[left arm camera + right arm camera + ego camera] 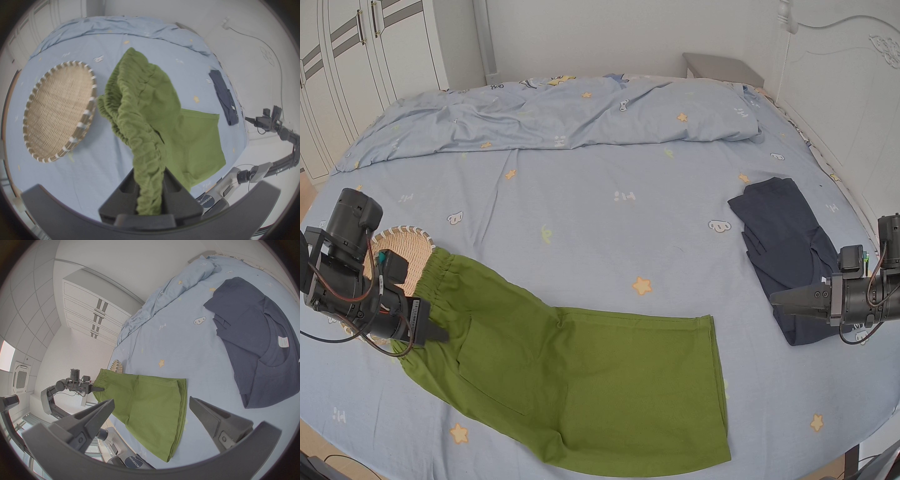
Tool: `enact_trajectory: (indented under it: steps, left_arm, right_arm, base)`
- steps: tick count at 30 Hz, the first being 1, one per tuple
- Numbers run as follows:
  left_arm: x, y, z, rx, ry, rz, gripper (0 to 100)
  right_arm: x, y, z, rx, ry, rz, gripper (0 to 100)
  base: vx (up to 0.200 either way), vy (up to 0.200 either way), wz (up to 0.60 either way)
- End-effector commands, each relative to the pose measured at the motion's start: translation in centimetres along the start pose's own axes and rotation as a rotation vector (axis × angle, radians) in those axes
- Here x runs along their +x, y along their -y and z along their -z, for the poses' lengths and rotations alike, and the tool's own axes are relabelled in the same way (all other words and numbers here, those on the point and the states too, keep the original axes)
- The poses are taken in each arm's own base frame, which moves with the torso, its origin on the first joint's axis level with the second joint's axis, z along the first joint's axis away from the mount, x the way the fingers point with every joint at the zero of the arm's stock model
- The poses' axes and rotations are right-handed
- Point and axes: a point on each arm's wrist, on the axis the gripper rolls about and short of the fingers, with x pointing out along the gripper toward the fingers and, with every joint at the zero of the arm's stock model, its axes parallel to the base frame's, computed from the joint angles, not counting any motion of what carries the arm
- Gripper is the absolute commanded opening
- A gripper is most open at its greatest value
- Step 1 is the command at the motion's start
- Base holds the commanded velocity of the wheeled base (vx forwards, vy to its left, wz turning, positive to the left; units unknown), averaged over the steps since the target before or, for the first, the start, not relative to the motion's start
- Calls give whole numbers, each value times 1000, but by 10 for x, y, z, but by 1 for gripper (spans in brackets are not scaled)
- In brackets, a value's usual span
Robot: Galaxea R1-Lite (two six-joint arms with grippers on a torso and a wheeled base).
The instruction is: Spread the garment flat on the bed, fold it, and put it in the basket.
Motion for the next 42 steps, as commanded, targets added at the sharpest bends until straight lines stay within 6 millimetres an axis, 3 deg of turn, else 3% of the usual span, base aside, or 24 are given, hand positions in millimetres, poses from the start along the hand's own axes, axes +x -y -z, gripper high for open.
enact_trajectory:
  steps: [1,5,6,7,9,13,14,20,30,42]
  left_arm:
    - [-8,45,-10,97,44,69,0]
    - [-15,68,-15,106,71,84,0]
    - [-16,84,-19,106,82,86,0]
    - [-16,84,-19,106,82,86,0]
    - [-11,105,-16,134,80,108,0]
    - [-10,115,-12,165,75,135,0]
    - [-4,131,-8,195,65,173,0]
    - [23,165,-2,211,43,231,0]
    - [36,190,11,245,24,280,0]
    - [65,211,22,238,-3,291,0]
  right_arm:
    - [6,-3,5,-3,-28,-7,100]
    - [8,-4,7,-7,-37,-4,100]
    - [10,-6,8,-13,-41,7,100]
    - [10,-6,8,-13,-41,7,100]
    - [13,-7,11,-16,-49,21,100]
    - [13,-6,11,-16,-50,26,100]
    - [14,-7,12,-17,-52,25,100]
    - [14,-7,12,-17,-52,25,100]
    - [13,-6,11,-15,-47,28,100]
    - [12,-6,10,-15,-40,31,100]
  base:
    - [0,0,0]
    - [0,0,0]
    - [0,0,0]
    - [0,0,0]
    - [0,0,0]
    - [0,0,0]
    - [0,0,0]
    - [0,0,0]
    - [0,0,0]
    - [0,0,0]
